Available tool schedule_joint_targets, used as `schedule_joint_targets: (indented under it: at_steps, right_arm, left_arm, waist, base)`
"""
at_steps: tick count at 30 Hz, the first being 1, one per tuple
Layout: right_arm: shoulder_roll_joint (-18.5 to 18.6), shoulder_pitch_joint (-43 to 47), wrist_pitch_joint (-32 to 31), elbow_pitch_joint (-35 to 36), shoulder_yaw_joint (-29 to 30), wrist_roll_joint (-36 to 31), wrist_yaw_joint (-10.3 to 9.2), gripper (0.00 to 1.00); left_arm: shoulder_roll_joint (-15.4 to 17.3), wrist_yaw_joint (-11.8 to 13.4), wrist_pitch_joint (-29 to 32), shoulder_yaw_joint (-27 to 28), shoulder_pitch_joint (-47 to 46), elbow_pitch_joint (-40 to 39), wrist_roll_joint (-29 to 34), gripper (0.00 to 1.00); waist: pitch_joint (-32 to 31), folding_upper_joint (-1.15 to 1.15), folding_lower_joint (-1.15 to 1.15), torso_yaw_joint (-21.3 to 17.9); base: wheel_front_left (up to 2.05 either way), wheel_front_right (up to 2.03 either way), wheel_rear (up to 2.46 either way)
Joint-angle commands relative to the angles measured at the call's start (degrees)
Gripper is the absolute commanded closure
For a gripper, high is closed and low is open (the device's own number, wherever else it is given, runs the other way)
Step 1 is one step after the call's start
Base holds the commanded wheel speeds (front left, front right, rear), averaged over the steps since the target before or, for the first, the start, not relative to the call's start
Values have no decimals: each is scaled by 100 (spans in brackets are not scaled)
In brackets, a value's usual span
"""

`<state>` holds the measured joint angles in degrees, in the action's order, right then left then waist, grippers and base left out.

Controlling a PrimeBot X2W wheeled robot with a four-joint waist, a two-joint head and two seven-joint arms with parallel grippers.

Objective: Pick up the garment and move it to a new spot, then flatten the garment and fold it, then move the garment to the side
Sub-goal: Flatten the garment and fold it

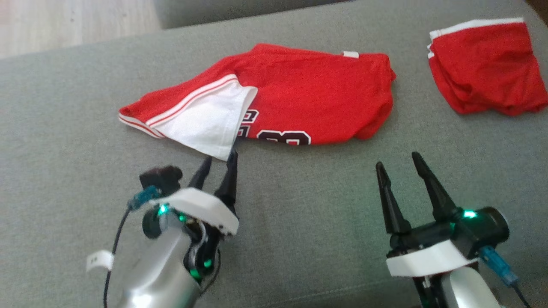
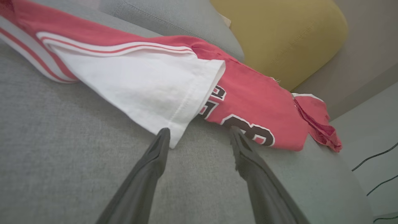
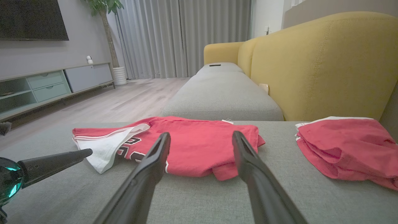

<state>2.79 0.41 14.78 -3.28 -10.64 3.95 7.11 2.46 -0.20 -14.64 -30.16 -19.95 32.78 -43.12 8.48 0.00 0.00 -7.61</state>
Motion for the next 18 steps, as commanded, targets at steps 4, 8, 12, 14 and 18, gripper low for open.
schedule_joint_targets:
  at_steps: [4, 8, 12, 14, 18]
  right_arm:
    - [57, -362, 22, 262, -101, -50, 37, 0]
    - [56, -407, 22, 271, -93, -52, 37, 0]
    - [53, -421, 22, 276, -68, -52, 37, 0]
    - [52, -421, 22, 277, -58, -59, 37, 0]
    - [53, -427, 22, 274, -55, -65, 37, 0]
  left_arm:
    - [43, 277, -36, -77, -804, 668, -48, 0]
    - [43, 450, -36, -264, -1049, 1146, -96, 0]
    - [43, 561, -36, -305, -1152, 1304, -181, 0]
    - [43, 577, -36, -310, -1163, 1323, -200, 0]
    - [43, 581, -36, -333, -1168, 1356, -241, 33]
  waist:
    - [357, 0, 0, -171]
    - [433, 0, 0, -222]
    - [446, 0, 0, -237]
    - [441, 0, 0, -235]
    - [427, 0, 0, -217]
  base:
    - [0, 0, 0]
    - [0, 0, 0]
    - [0, 0, 0]
    - [0, 0, 0]
    - [0, 0, 0]
